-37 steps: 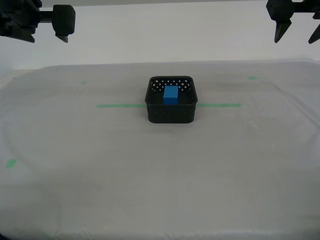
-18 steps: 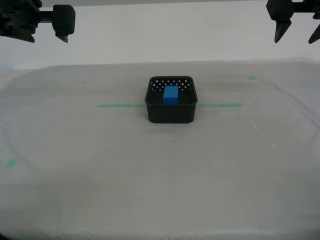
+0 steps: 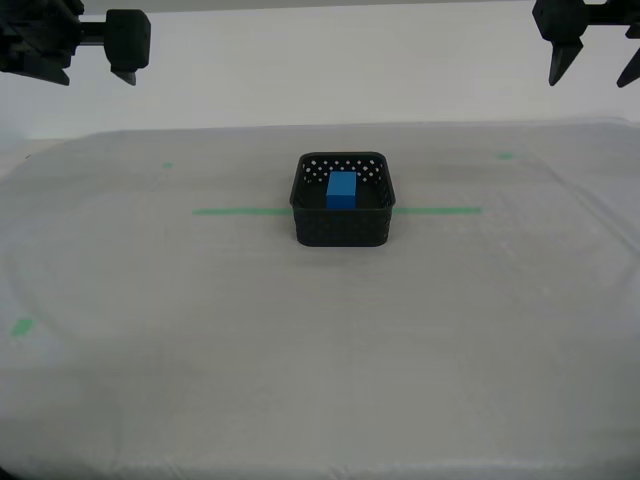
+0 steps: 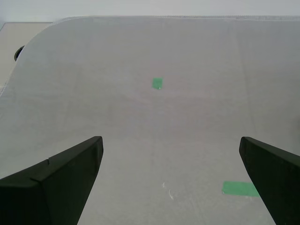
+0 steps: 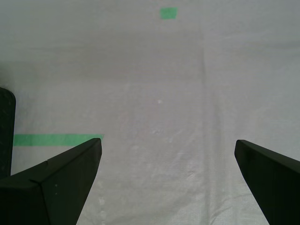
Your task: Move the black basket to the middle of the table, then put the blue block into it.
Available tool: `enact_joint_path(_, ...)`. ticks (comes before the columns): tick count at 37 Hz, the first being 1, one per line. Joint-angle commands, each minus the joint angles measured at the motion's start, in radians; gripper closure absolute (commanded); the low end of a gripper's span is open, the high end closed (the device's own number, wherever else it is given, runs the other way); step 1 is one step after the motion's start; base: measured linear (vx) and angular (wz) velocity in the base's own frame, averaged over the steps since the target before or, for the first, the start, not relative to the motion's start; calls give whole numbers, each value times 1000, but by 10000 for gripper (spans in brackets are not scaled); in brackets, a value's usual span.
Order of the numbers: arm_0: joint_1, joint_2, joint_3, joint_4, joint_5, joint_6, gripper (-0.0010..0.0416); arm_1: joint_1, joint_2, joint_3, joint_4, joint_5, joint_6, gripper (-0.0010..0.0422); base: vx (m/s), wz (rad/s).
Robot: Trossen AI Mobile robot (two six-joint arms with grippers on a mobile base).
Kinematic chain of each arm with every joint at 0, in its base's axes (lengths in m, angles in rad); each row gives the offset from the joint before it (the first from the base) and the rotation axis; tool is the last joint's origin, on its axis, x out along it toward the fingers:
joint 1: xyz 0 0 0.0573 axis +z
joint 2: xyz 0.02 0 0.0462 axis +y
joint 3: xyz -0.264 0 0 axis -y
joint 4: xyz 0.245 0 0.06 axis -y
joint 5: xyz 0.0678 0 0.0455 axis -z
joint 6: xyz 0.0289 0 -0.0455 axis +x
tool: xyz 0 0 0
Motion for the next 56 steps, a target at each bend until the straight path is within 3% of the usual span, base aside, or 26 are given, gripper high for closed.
enact_joint_path(1,-1,0,1,0,0,-1,7,0,0,1,3,-2,-2,12,0,0)
enact_joint_path(56,-1,0,1,0,0,-1,7,0,0,1,3,-2,-2,12,0,0)
